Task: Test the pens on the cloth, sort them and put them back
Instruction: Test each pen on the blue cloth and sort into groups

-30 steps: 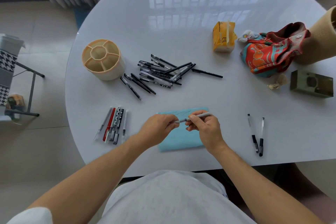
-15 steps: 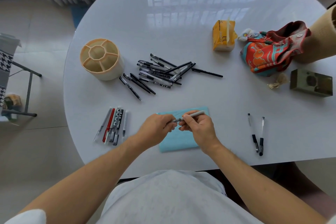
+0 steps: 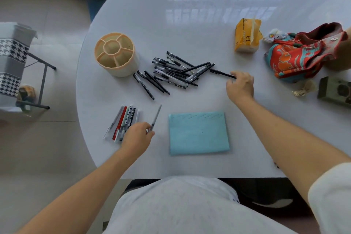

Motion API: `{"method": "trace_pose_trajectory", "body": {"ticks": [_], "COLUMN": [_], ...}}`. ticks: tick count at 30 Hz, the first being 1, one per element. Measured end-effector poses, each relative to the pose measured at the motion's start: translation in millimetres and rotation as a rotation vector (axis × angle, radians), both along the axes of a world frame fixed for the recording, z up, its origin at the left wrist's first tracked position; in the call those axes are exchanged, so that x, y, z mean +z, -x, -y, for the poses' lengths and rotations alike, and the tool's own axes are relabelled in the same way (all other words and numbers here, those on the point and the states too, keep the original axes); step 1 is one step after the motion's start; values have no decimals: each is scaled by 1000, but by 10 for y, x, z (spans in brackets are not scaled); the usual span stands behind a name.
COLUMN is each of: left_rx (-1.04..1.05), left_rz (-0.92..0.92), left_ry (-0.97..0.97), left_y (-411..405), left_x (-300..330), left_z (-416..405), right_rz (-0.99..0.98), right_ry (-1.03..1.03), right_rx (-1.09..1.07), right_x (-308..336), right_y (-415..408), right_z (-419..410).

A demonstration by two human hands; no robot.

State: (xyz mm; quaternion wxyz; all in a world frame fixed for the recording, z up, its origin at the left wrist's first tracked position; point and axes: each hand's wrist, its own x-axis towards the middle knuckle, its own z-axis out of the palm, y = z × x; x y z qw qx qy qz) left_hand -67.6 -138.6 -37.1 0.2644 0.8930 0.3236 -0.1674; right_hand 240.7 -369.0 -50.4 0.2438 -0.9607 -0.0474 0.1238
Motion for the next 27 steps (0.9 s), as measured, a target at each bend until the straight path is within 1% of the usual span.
{"method": "trace_pose_trajectory", "body": {"ticks": [2,5,7,11,13,15,17,19,22,24,27], "left_rx": [63,152,182,213,224,206,166,92,-92,-210,-368], "left_rz": [-26,-54,-77,-121,-127,-105,-39,74,211,220,177], "left_ry": [-14,3,-18,-67,-81,-107,-126,-103,26,158,324], "left_y": [139,268,309,330,315,289,243,159,-18,-151,-317], "left_x": [-7,-12,-32,-73,-85,-86,-73,-44,13,58,113], "left_z": [-3,-6,-31,-112,-153,-169,-145,-72,113,249,412], "right_rz": [39,-3,10,28,10,-24,-78,-131,-275,-407,-518], "right_ry": [162,319,330,251,178,35,-160,-321,-518,-657,-777], "right_rx": [123,200,210,216,186,131,85,60,18,-16,-25], "right_x": [-51,-133,-174,-204,-191,-147,-53,66,229,326,407], "right_y": [-150,-244,-202,30,169,345,576,844,1243,1483,1764], "right_z": [0,-1,11,71,133,203,260,309,358,373,390]}}
